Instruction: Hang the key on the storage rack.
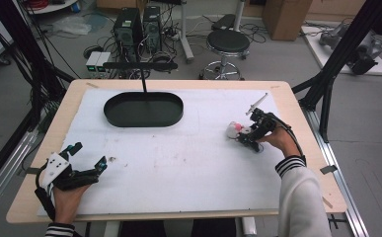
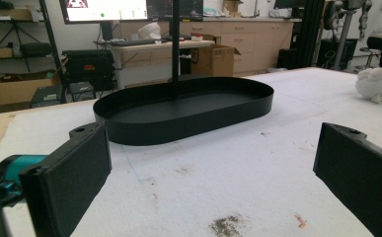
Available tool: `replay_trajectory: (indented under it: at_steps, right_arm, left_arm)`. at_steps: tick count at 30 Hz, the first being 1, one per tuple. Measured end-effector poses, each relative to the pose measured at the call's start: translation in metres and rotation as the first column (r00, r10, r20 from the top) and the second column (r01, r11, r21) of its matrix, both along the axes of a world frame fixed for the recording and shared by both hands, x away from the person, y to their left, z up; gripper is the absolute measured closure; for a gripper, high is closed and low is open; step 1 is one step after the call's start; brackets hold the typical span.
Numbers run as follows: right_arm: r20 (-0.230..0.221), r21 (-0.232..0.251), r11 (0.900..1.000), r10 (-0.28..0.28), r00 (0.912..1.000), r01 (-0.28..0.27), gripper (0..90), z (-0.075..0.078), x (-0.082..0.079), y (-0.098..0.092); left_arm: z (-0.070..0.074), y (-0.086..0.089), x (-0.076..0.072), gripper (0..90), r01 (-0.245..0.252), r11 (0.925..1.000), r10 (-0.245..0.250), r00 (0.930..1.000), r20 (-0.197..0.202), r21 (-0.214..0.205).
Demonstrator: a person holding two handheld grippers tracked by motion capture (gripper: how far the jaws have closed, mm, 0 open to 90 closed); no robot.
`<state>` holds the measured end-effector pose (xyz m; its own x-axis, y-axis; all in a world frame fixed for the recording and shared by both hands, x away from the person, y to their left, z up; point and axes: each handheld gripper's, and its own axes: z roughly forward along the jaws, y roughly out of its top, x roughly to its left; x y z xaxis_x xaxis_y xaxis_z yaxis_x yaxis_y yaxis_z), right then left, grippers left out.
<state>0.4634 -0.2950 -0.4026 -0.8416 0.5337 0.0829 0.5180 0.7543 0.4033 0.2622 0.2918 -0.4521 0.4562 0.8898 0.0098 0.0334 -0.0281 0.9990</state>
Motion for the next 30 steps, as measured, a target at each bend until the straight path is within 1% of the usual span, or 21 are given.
replay_trajectory:
  at_steps: [4,8,11,12,13,15,18,19,21,25,27,30]
  right_arm:
    - [0.019,-0.015,0.9998,0.013,0.9997,-0.013,42.2,0.002,-0.001,0.001]
    - [0.036,-0.008,0.9999,0.012,0.9993,-0.012,42.4,0.006,-0.003,0.001]
    - [0.055,0.004,0.9999,0.012,0.9984,-0.013,42.4,0.010,-0.005,0.000]
    - [0.065,0.023,0.9997,0.008,0.9978,-0.010,42.5,0.014,-0.007,-0.002]
    - [0.065,0.023,0.9997,0.008,0.9978,-0.010,42.5,0.014,-0.007,-0.002]
    - [0.079,0.044,0.9990,0.007,0.9968,-0.011,43.0,0.018,-0.009,-0.003]
    - [0.089,0.091,0.9958,-0.003,0.9960,-0.005,43.5,0.023,-0.011,-0.006]
    - [0.097,0.103,0.9946,0.001,0.9952,-0.011,43.5,0.024,-0.011,-0.006]
    - [0.103,0.122,0.9925,0.002,0.9947,-0.014,43.6,0.027,-0.013,-0.007]
    - [0.124,0.153,0.9876,0.017,0.9922,-0.036,43.6,0.033,-0.018,-0.005]
    - [0.138,0.172,0.9842,0.021,0.9902,-0.045,43.6,0.037,-0.021,-0.004]
    - [0.155,0.180,0.9818,0.033,0.9873,-0.061,43.6,0.040,-0.024,-0.004]
  left_arm:
    - [0.000,0.000,0.000,1.7,0.001,1.0000,-0.001,1.0000,0.002,0.002]
    - [0.000,0.000,-0.001,1.7,0.007,1.0000,-0.007,0.9999,0.008,0.001]
    - [0.000,0.001,-0.001,1.7,0.007,1.0000,-0.007,1.0000,0.005,-0.003]
    - [0.000,0.001,-0.001,1.7,0.007,1.0000,-0.007,1.0000,0.005,-0.005]
    - [0.000,0.001,-0.001,1.7,0.006,0.9999,-0.006,1.0000,0.007,-0.008]
    - [0.000,0.001,0.000,1.7,0.006,1.0000,-0.006,1.0000,0.002,-0.008]
    - [0.000,0.002,0.001,1.7,0.002,0.9998,-0.003,1.0000,-0.006,-0.018]
    - [0.001,0.002,0.001,1.7,0.006,0.9998,-0.006,0.9999,-0.010,-0.017]
    - [0.002,0.002,0.002,1.7,0.003,1.0000,-0.003,1.0000,-0.003,0.003]
    - [0.012,0.003,0.007,1.7,0.031,0.9995,-0.031,0.9995,0.000,-0.002]
    - [0.016,0.002,0.010,1.7,0.042,0.9991,-0.042,0.9991,-0.007,0.008]
    - [0.023,0.000,0.015,1.7,0.067,0.9976,-0.067,0.9976,-0.014,0.015]
